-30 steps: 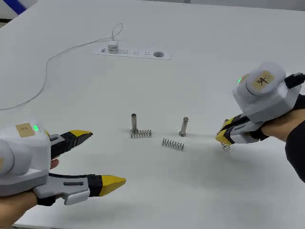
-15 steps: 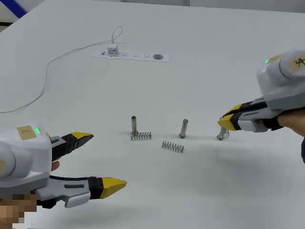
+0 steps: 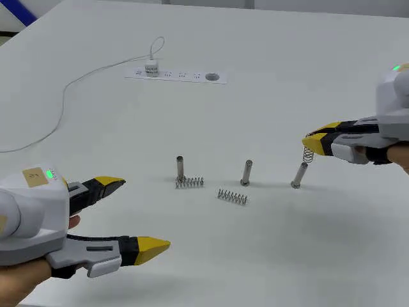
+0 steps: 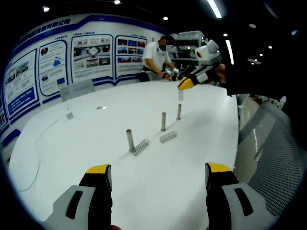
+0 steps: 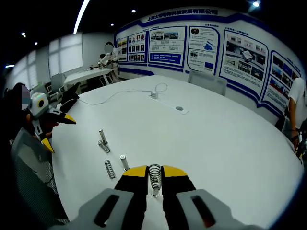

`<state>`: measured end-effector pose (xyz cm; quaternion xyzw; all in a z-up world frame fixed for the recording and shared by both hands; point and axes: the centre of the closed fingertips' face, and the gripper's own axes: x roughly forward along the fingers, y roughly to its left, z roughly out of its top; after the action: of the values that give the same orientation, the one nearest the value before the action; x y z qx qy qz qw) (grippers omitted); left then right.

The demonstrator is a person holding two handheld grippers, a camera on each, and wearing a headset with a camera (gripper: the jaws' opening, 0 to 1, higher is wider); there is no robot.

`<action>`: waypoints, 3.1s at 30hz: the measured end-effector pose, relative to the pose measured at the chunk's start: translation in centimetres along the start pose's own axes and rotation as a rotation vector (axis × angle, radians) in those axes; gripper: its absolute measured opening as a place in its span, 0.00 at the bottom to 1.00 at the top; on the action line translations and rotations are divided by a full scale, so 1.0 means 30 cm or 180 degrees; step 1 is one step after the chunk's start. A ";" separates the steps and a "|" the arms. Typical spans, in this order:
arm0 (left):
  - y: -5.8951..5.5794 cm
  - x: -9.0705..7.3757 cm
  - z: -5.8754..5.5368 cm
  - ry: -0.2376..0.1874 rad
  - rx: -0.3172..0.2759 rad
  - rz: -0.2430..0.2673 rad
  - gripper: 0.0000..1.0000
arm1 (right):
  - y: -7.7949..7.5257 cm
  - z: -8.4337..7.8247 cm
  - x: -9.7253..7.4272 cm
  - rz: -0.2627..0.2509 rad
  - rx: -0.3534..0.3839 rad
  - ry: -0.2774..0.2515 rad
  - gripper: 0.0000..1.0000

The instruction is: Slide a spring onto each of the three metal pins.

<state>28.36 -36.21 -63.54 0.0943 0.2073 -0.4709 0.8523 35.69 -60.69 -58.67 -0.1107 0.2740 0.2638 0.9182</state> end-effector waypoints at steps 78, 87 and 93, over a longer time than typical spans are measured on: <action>0.000 -0.005 -0.005 -0.0001 -0.0028 0.0025 0.82 | -0.010 -0.266 0.096 -0.0118 0.0324 0.0098 0.14; 0.000 -0.006 0.000 -0.0034 -0.0028 0.0027 0.82 | 0.060 -0.298 0.071 0.0010 0.0259 0.0196 0.14; 0.000 -0.007 0.003 -0.0049 -0.0023 0.0029 0.82 | 0.112 -0.278 0.080 0.0158 0.0152 0.0202 0.14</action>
<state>28.28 -36.08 -63.37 0.0886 0.2020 -0.4669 0.8564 31.86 -59.74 -67.09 -0.0903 0.3119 0.2761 0.9046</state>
